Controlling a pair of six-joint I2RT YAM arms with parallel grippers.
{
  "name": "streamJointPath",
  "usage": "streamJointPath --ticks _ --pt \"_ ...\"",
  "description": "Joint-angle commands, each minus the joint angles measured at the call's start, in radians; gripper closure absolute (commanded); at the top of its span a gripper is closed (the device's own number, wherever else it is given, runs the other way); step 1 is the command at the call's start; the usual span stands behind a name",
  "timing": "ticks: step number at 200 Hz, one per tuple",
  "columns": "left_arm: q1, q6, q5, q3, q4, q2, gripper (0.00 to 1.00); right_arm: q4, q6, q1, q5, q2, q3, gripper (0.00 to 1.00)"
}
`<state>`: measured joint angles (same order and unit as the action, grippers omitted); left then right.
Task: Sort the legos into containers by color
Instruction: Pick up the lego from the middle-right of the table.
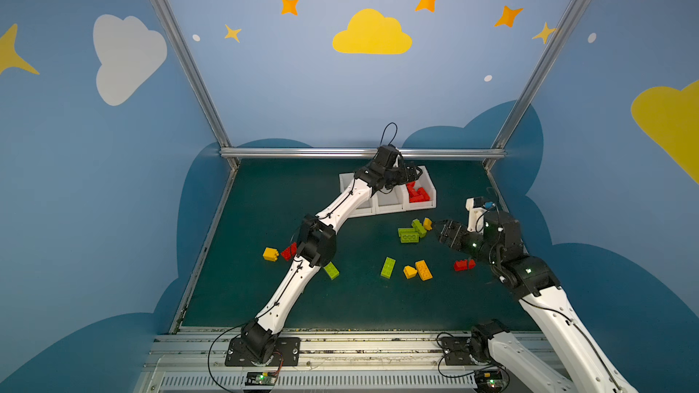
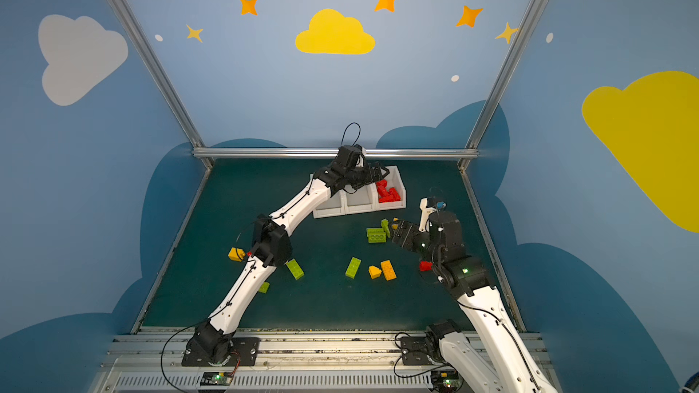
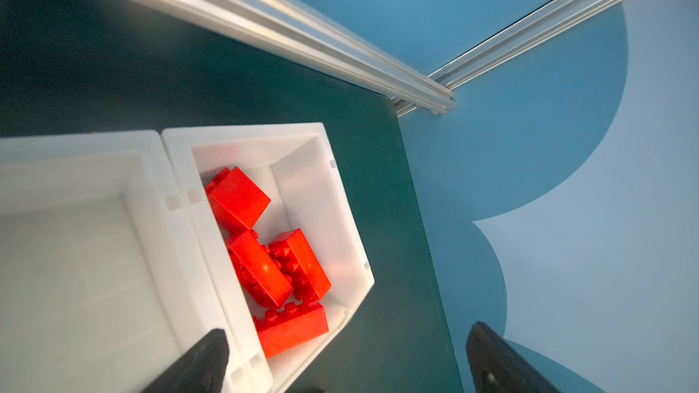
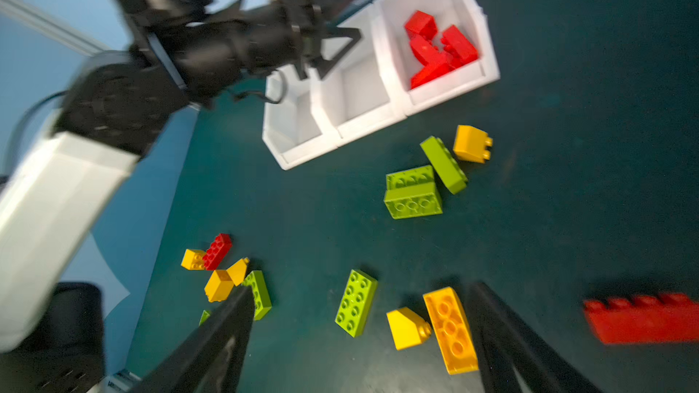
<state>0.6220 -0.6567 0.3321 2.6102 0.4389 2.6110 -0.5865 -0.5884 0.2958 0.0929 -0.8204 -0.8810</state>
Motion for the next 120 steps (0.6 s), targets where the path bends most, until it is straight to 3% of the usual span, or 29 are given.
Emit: streamJointPath --ticks 1,47,91,120 --pt "0.007 0.082 -0.039 -0.157 -0.003 -0.208 0.03 -0.239 -0.042 -0.077 -0.063 -0.040 -0.056 0.14" --pt "0.038 0.093 -0.180 -0.796 -0.288 -0.610 0.03 -0.402 -0.115 -0.208 -0.104 -0.092 -0.062 0.14" --pt "0.041 0.096 -0.308 -1.224 -0.393 -0.885 0.03 -0.393 -0.152 -0.303 -0.007 -0.135 0.025 0.12" --pt "0.047 0.050 -0.299 -1.443 -0.443 -0.998 0.04 -0.333 -0.162 -0.334 0.046 -0.195 0.077 0.12"
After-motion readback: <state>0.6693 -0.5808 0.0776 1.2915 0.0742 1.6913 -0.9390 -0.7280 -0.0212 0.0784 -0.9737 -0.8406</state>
